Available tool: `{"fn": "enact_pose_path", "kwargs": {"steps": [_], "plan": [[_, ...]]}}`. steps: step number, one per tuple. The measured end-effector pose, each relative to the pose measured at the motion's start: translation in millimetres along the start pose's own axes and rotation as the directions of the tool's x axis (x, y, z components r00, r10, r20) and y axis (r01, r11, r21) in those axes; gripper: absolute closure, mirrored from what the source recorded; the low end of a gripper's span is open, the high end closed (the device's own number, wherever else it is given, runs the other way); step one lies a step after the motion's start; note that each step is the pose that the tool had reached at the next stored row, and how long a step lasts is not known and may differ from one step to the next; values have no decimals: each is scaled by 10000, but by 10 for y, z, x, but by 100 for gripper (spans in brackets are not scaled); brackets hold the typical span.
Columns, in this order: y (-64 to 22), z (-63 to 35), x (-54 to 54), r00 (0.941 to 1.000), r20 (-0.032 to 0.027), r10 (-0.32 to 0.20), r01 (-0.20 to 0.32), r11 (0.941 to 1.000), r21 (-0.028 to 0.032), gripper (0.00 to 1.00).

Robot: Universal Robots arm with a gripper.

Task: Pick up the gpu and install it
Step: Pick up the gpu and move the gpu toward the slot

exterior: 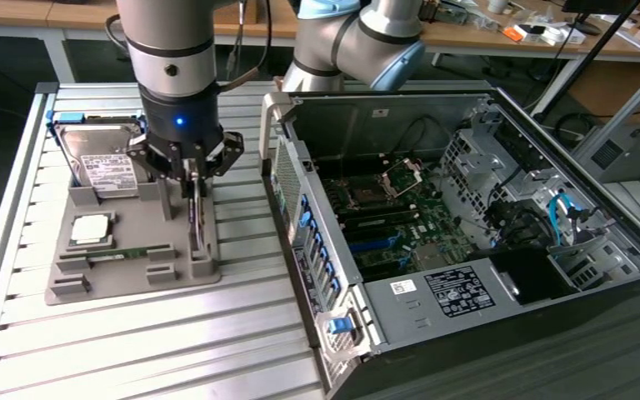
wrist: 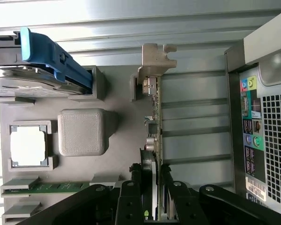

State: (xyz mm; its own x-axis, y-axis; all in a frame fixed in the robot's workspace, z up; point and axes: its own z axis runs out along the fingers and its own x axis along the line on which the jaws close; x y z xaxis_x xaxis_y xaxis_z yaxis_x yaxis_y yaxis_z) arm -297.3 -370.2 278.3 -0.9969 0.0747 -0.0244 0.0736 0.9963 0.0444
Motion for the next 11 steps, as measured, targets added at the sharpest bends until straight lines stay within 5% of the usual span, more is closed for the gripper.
{"fn": "enact_pose_path", "kwargs": {"steps": [11], "plan": [[7, -152, -4, 10000, 0, 0, 0, 10000, 0, 73]]}}
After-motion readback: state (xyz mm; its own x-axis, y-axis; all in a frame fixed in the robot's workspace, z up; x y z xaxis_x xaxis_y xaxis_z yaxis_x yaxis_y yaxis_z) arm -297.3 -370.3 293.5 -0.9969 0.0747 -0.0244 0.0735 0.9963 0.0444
